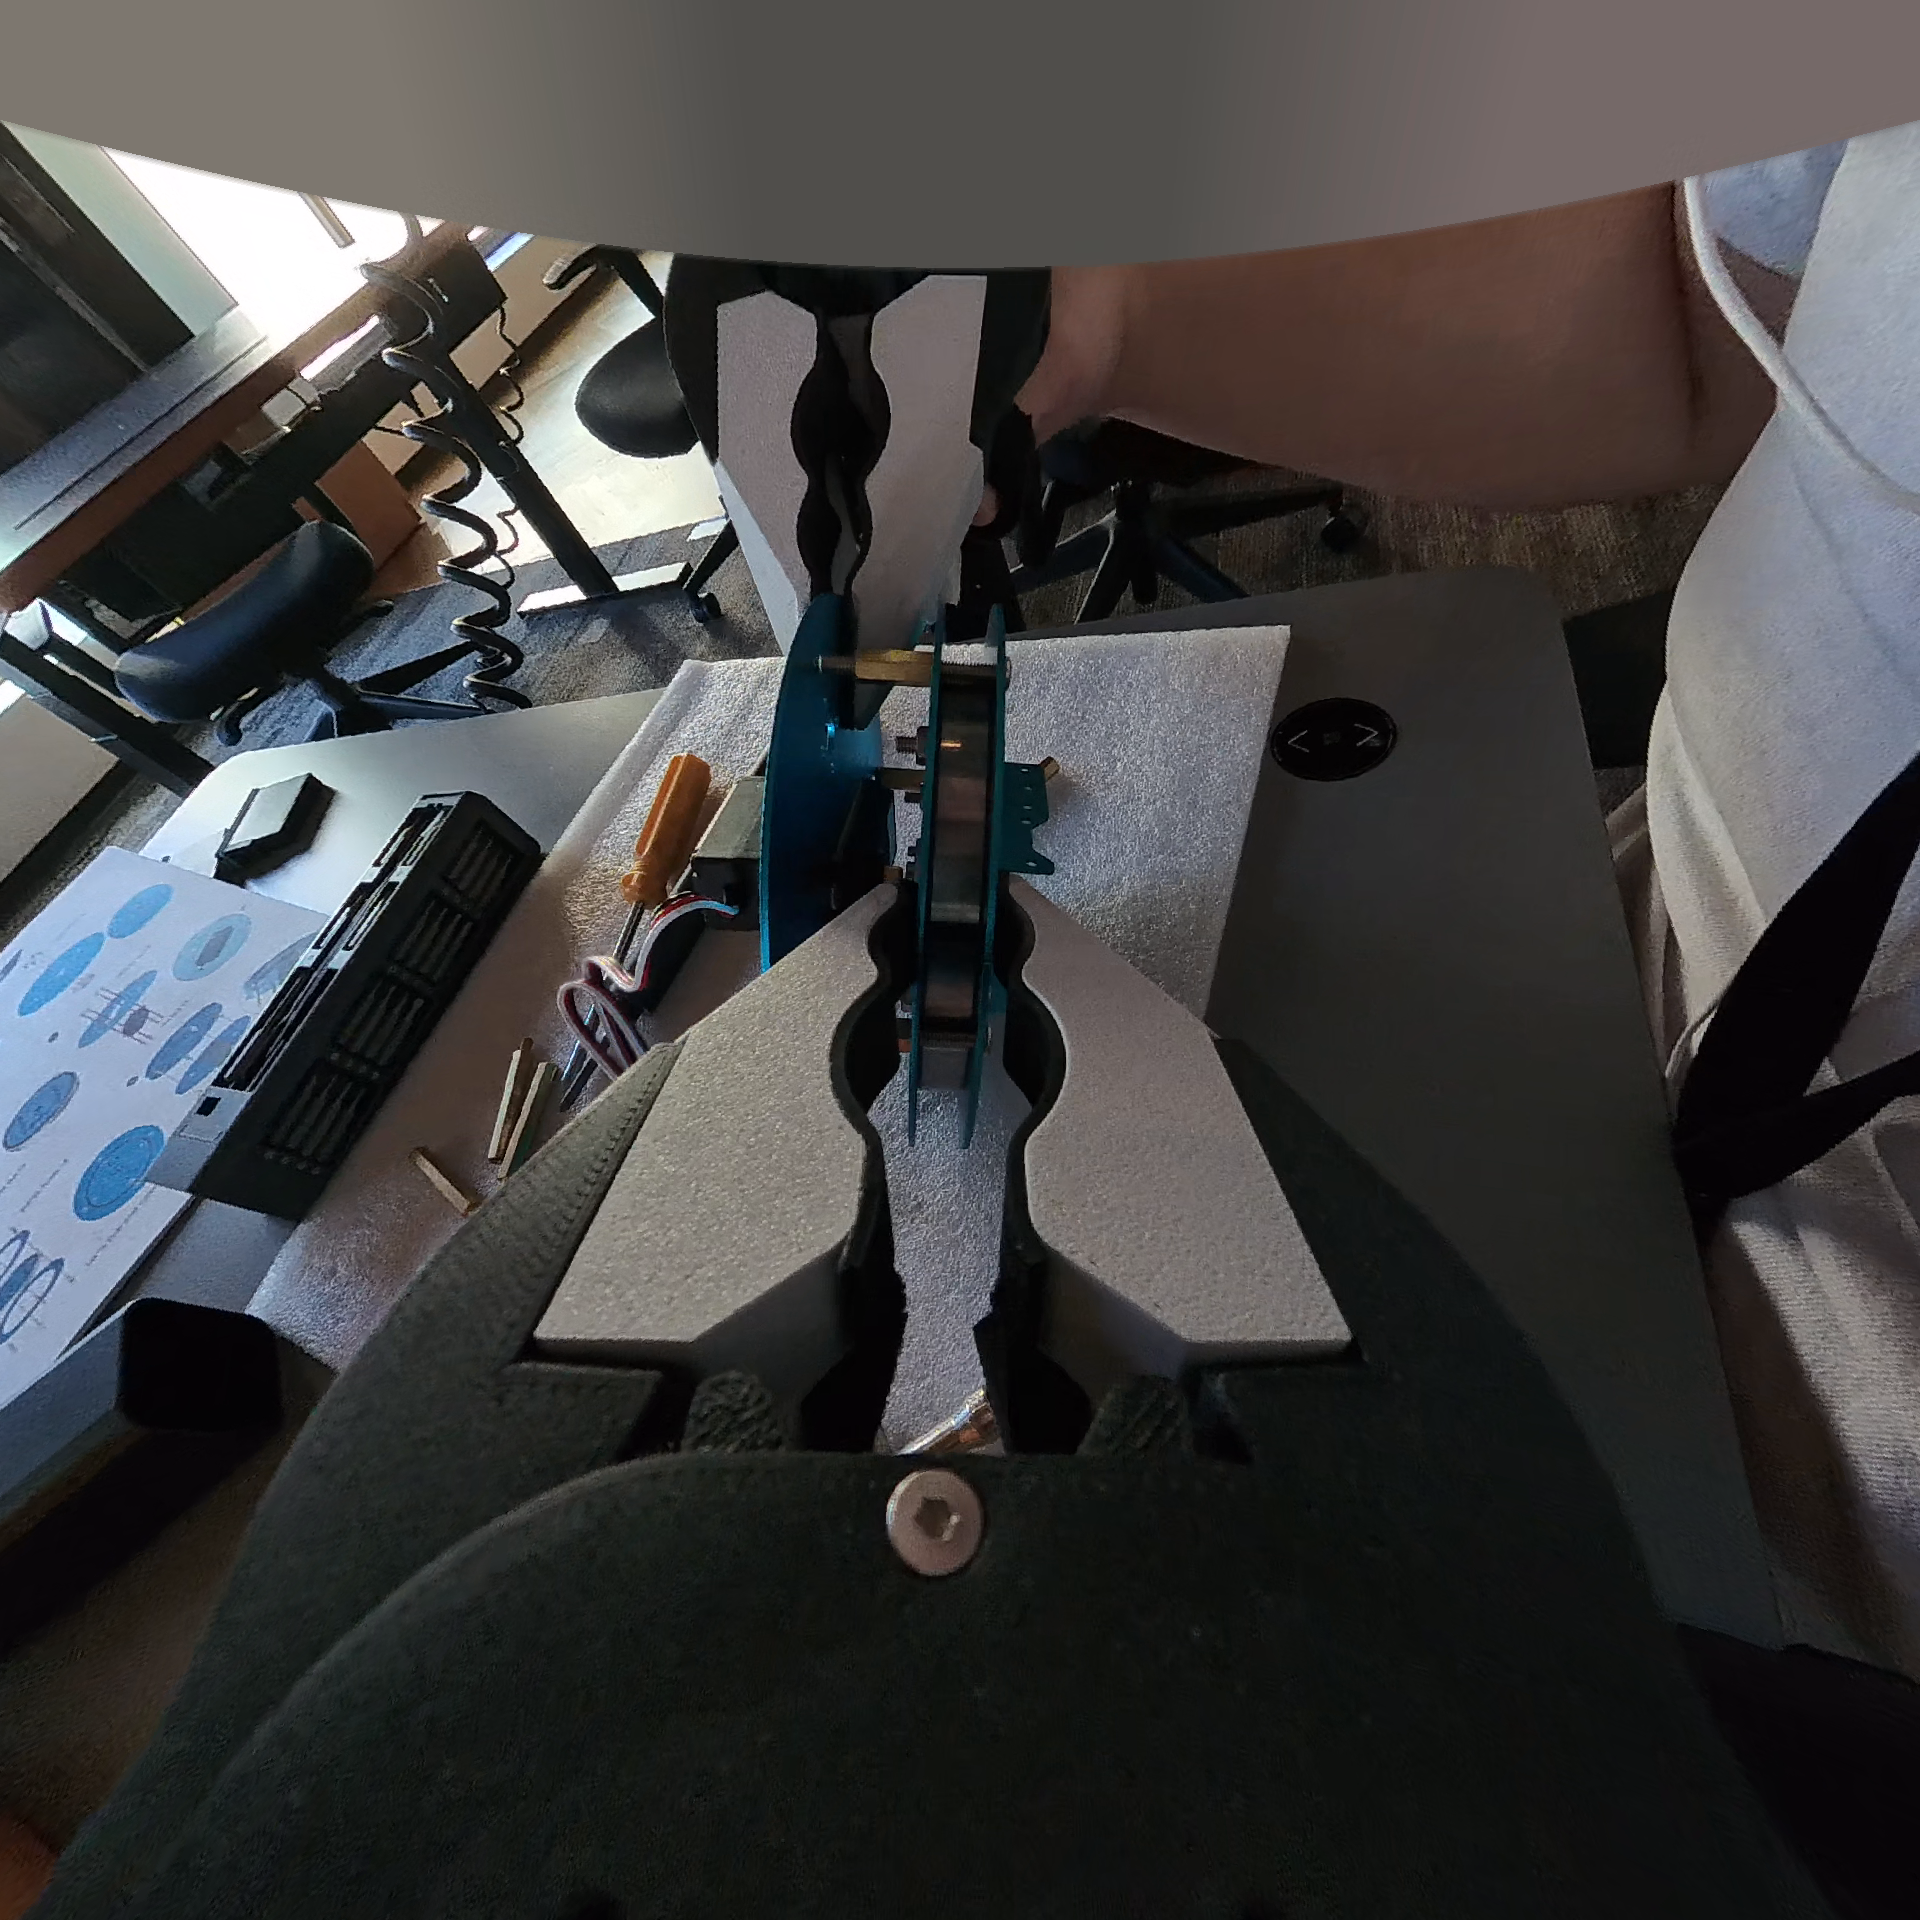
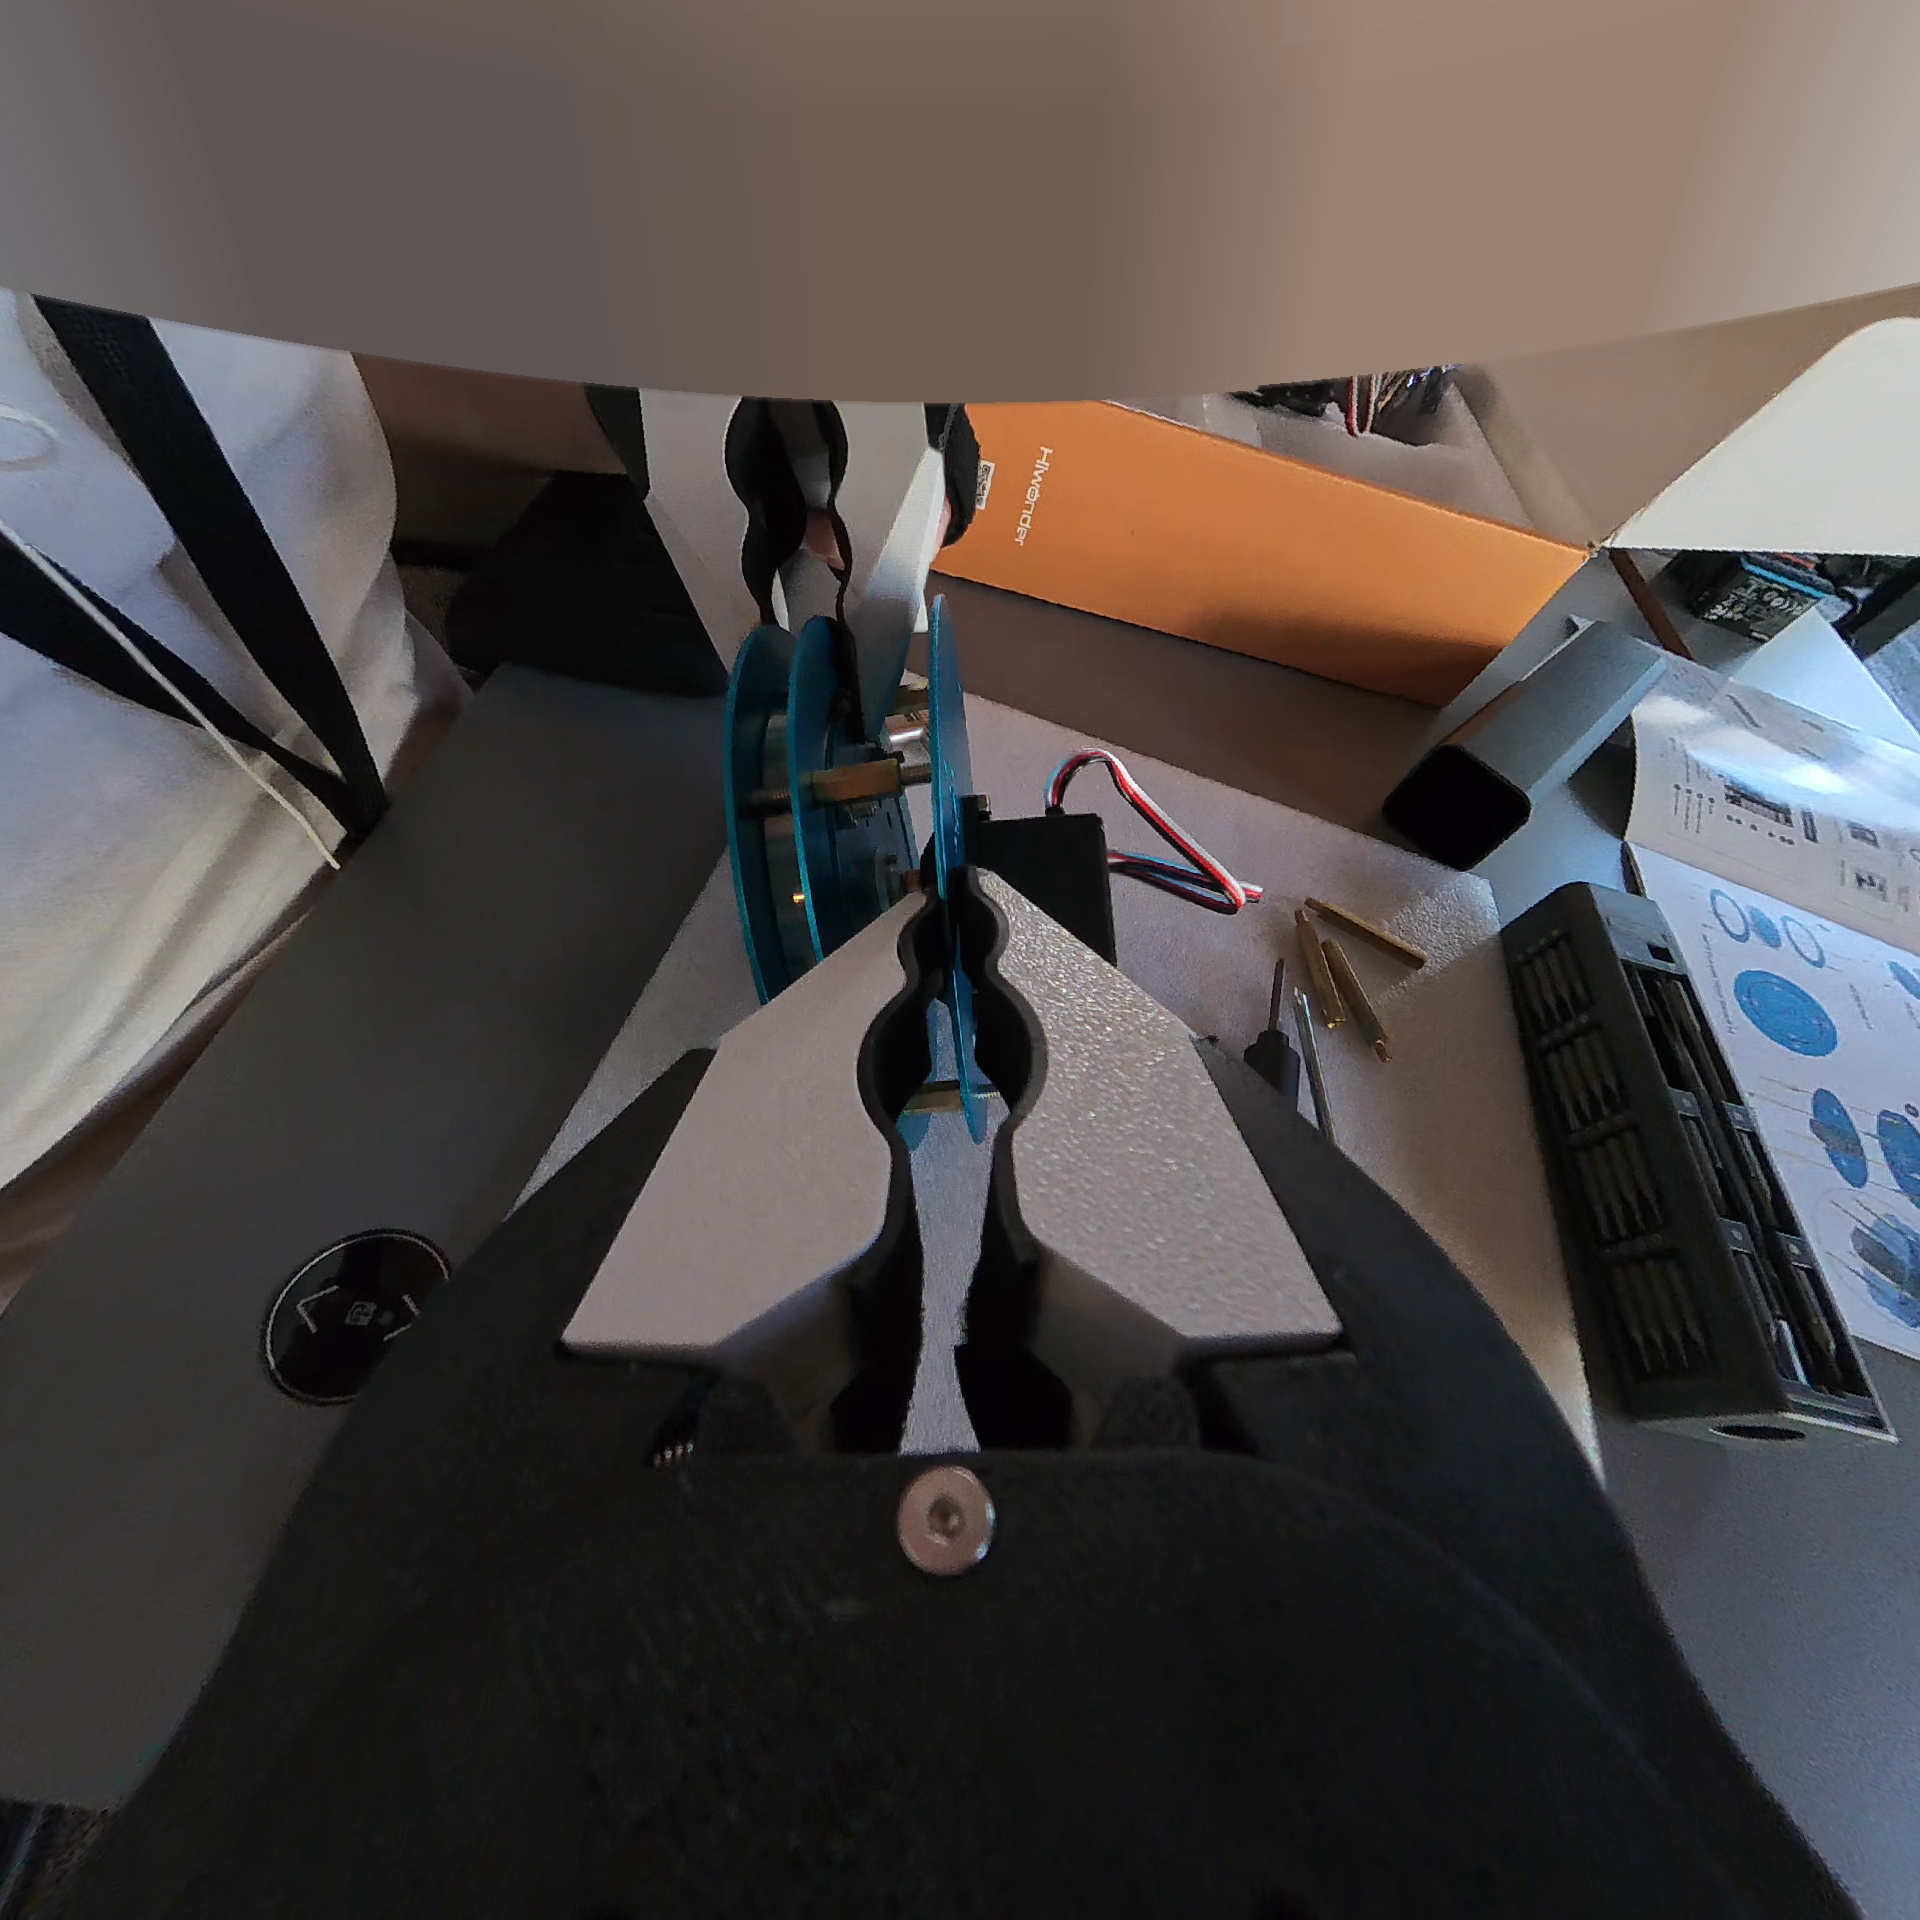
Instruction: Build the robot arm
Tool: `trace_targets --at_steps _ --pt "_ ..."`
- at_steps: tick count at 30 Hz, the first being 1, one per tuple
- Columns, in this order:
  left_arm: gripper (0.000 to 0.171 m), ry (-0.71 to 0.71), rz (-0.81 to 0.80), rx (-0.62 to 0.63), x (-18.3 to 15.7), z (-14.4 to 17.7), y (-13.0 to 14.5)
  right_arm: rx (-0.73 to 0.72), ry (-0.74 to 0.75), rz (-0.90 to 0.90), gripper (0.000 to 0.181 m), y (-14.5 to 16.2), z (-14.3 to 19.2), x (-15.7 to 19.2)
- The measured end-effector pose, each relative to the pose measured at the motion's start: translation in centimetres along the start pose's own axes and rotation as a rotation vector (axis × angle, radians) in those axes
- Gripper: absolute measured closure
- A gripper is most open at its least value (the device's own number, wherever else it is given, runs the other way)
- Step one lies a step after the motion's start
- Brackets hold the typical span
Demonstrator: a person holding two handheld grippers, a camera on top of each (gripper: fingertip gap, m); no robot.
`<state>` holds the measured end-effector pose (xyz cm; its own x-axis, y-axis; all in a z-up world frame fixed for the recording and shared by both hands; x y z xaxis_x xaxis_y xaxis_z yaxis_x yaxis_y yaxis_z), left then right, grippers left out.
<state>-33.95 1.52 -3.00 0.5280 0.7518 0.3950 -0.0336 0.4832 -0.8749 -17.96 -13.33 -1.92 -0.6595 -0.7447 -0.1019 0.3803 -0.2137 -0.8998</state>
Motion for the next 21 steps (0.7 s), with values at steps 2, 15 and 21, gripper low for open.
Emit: trace_targets --at_steps 2,15,21 --pt "0.159 0.003 0.0 -0.002 -0.1 0.0 0.0 0.026 0.013 0.009 0.181 -0.2 0.0 0.3" --pt "0.159 0.005 -0.023 -0.01 -0.1 -0.1 -0.1 0.117 0.012 -0.005 0.181 -0.9 -0.1 0.5" --pt "0.159 0.0 -0.028 -0.019 -0.4 0.1 0.1 0.132 0.026 0.046 0.18 -0.9 -0.2 1.0"
Point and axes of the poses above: each gripper's, where its closed fingertips meet, z back along the fingers, y out of its underside, x = y × z across the jaws, the point moved 10 cm from there along z, back along the fingers, and after that the axes turned 14 degrees about -y, right-handed, at the moved point
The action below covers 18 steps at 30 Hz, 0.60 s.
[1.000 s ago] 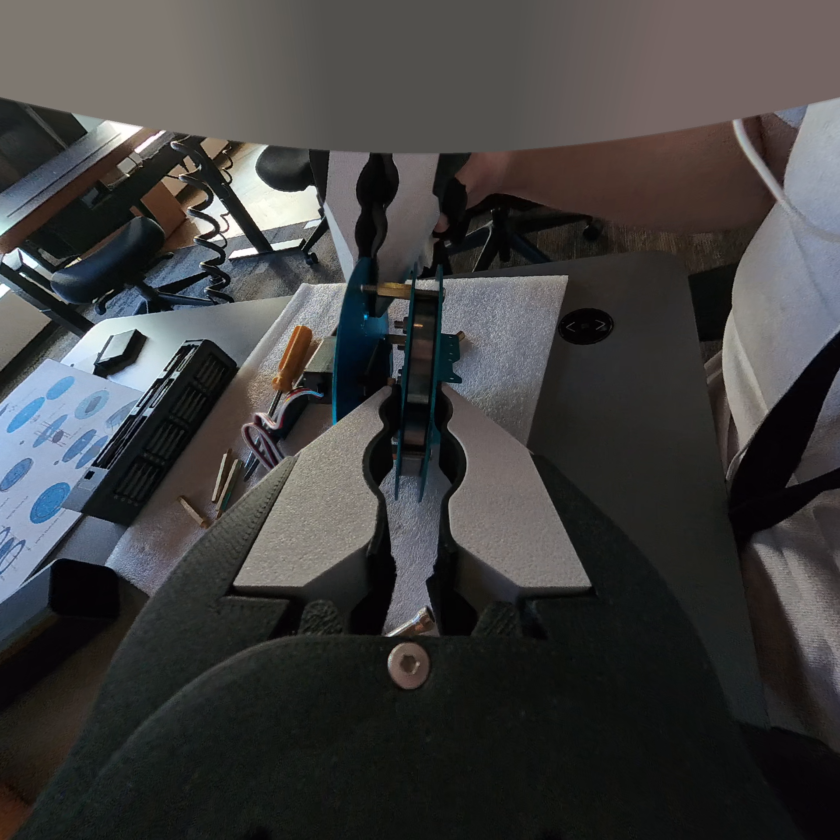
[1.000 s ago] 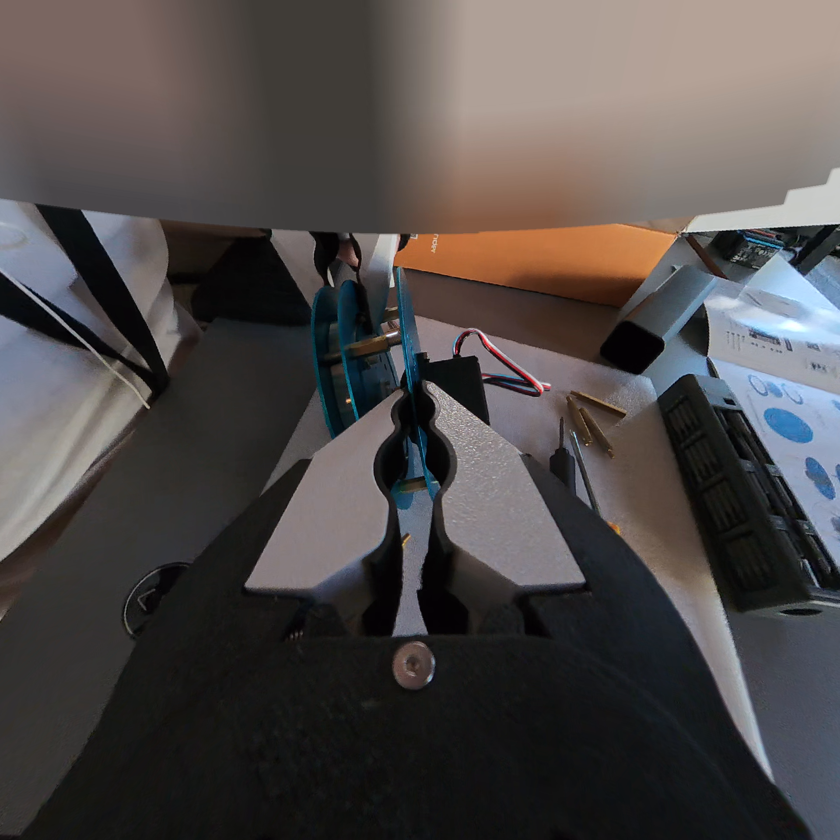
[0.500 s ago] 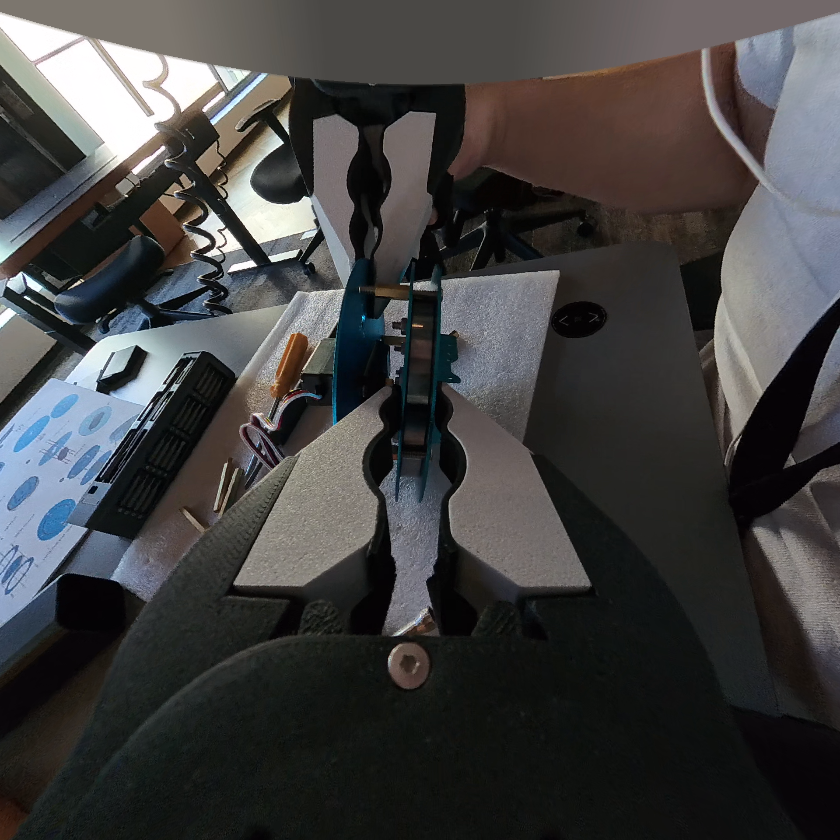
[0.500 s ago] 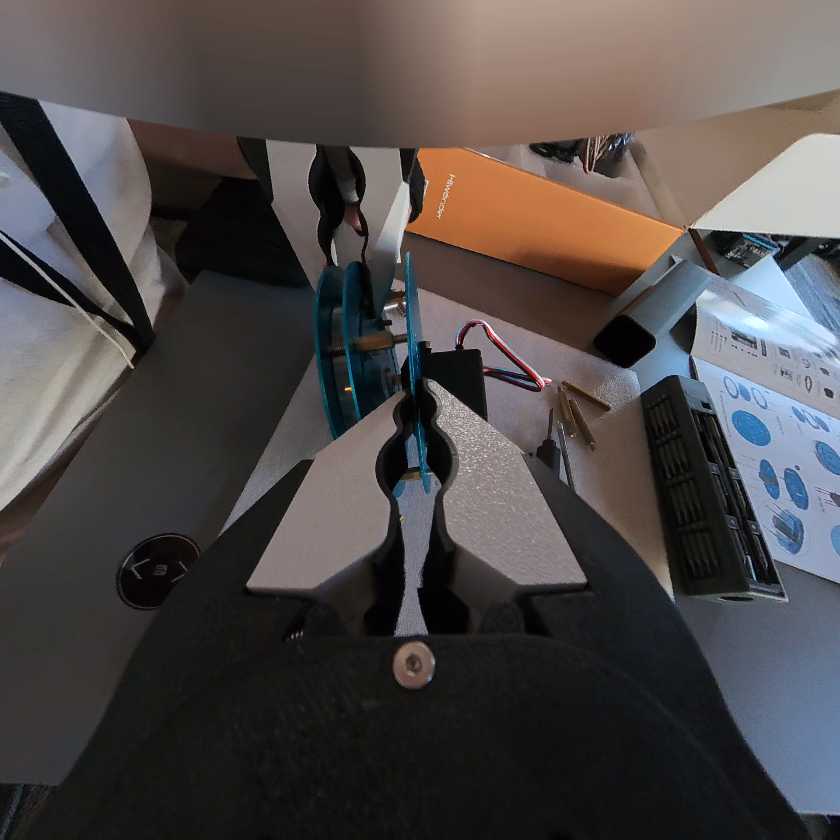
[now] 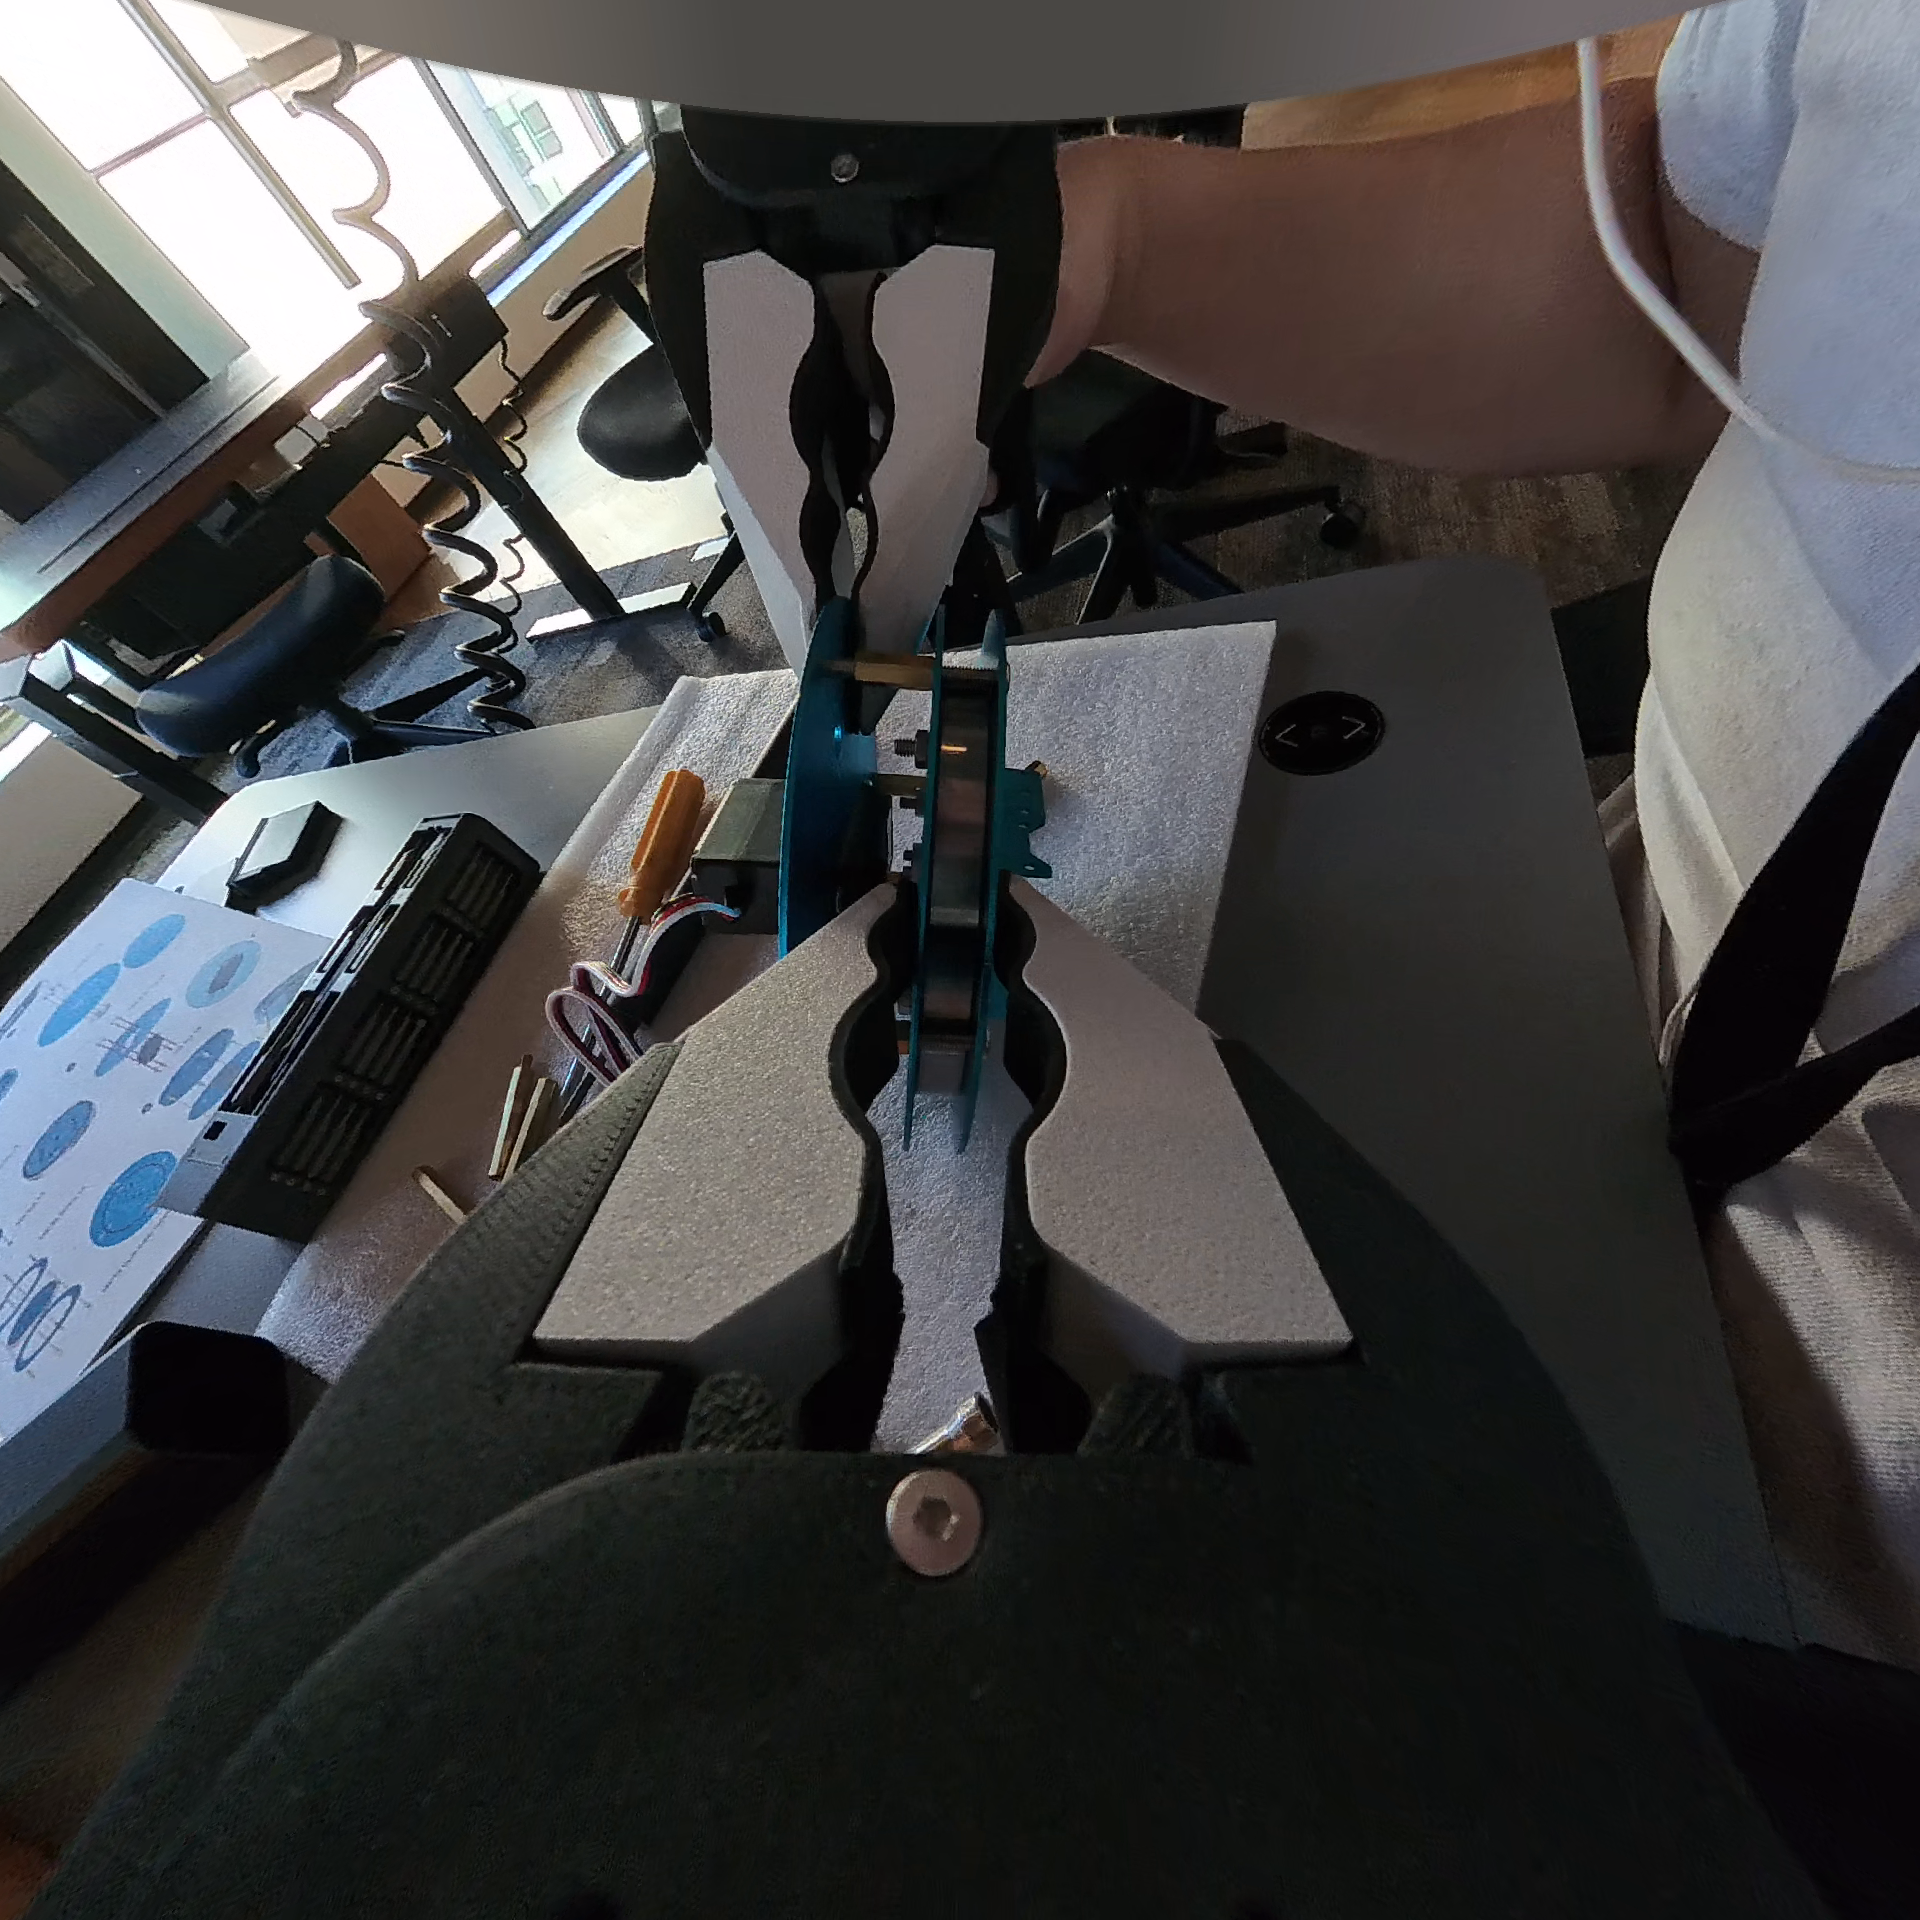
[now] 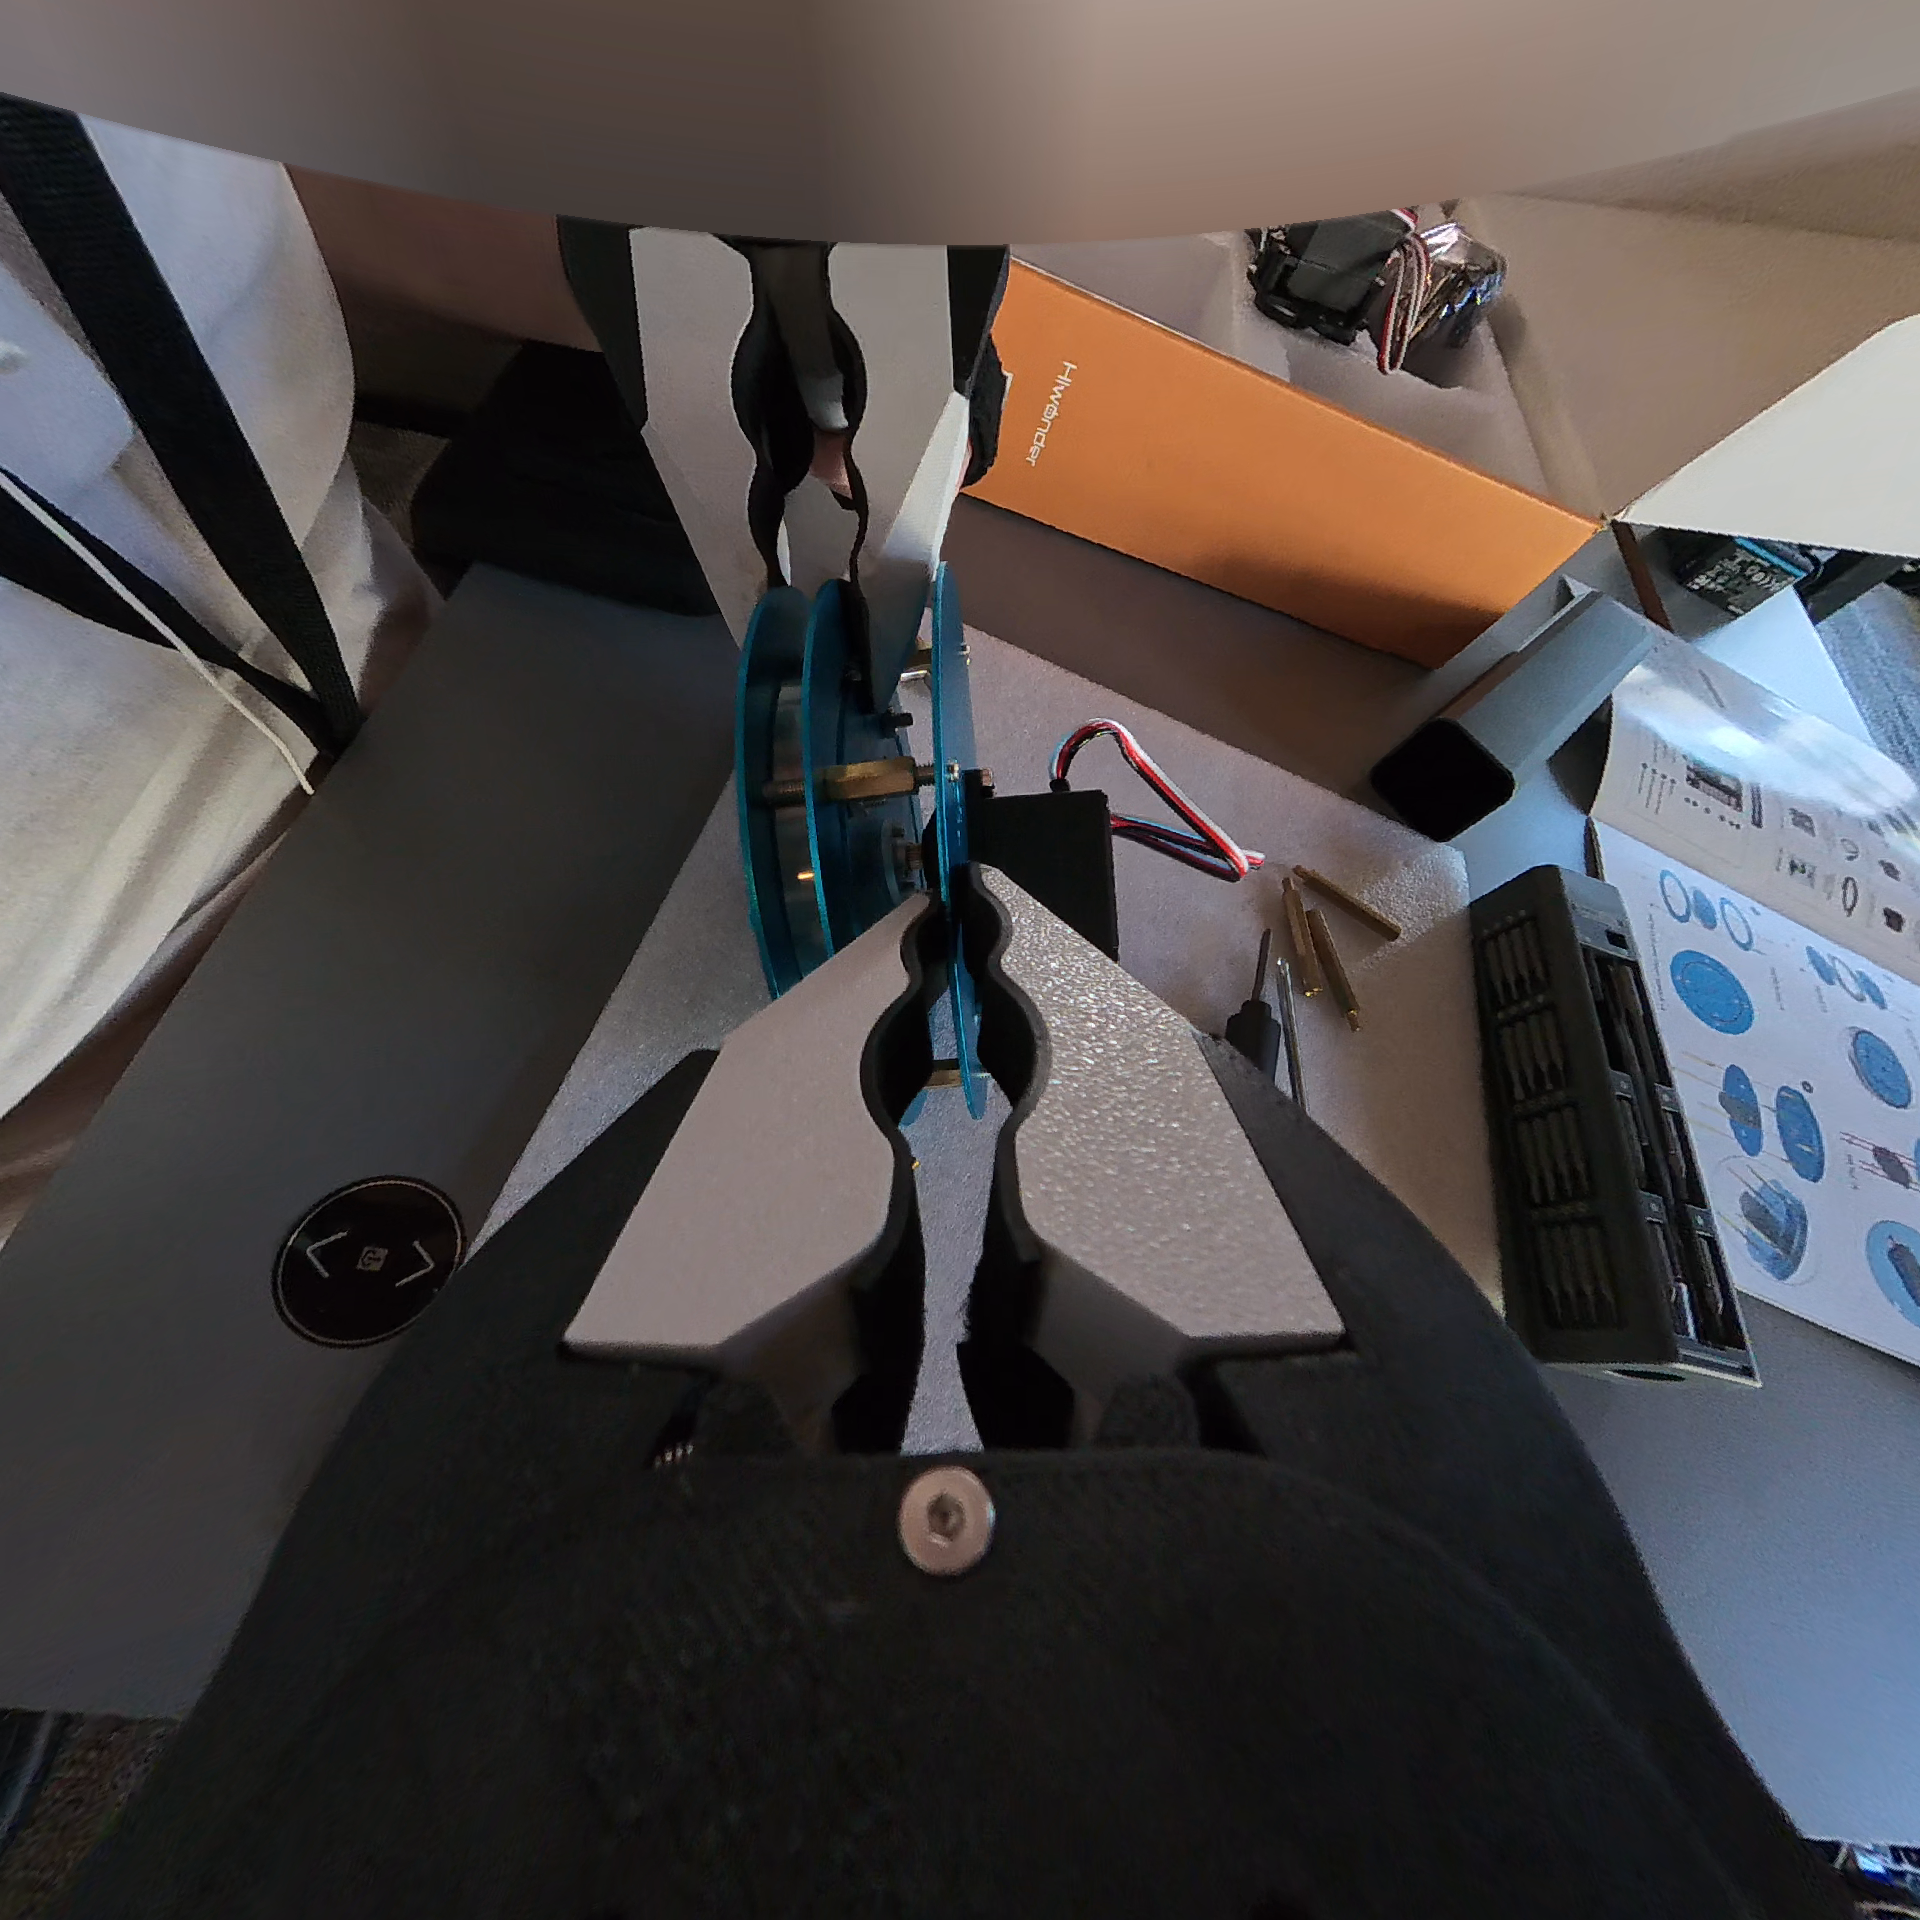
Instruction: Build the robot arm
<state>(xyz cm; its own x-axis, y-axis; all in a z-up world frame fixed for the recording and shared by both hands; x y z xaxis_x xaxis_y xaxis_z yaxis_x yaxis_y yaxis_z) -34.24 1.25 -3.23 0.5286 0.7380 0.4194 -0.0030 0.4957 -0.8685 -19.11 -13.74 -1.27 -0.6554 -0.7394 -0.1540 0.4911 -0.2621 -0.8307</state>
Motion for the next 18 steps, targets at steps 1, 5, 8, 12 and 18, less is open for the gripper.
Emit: trace_targets --at_steps 1,5,8,12,18 --pt "0.159 0.002 0.004 -0.001 0.0 0.0 0.0 -0.004 0.0 -0.002 0.18 0.1 0.0 0.0" --pt "0.158 0.021 0.041 0.001 0.3 -0.2 0.0 -0.025 -0.001 -0.005 0.18 0.3 0.1 0.0" --pt "0.158 0.024 0.068 0.0 0.5 -0.2 0.1 -0.035 0.001 -0.013 0.18 0.4 0.1 -0.2" --pt "0.158 0.019 0.106 0.004 0.8 -0.3 0.1 -0.121 -0.001 -0.058 0.18 1.0 0.1 -0.7" --pt "0.158 -0.01 0.097 -0.005 0.6 -0.3 0.1 -0.233 0.0 -0.122 0.17 1.8 0.2 -1.1"
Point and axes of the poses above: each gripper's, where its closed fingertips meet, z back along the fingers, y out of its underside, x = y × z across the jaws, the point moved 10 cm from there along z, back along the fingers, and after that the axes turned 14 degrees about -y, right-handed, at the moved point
